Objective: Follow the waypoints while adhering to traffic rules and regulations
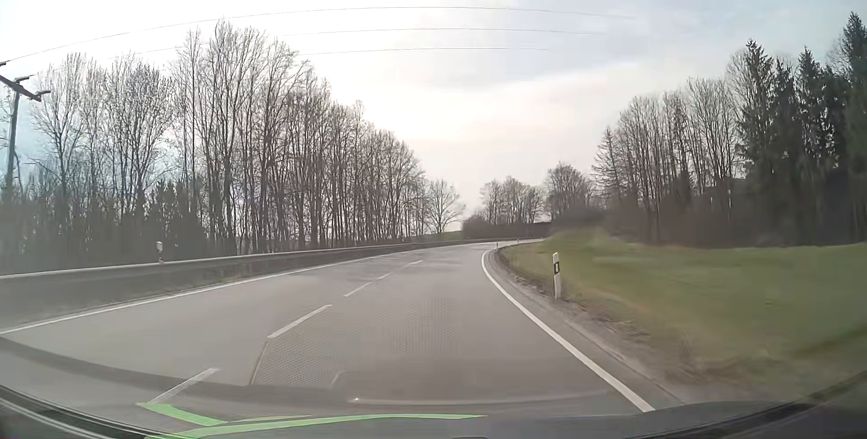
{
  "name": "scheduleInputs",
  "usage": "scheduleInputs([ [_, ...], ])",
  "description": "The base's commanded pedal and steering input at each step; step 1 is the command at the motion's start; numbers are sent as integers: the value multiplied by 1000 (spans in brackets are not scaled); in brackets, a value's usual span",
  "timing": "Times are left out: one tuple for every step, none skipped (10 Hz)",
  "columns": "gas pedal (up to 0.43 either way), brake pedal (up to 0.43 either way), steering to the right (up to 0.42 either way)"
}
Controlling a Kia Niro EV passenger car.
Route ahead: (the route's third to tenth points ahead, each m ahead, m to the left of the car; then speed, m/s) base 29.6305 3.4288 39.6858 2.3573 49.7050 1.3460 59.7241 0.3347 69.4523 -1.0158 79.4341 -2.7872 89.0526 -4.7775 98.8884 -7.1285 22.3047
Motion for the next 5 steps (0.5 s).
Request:
scheduleInputs([
  [150, 0, 12],
  [150, 0, 12],
  [150, 0, 13],
  [150, 0, 14],
  [150, 0, 14],
])
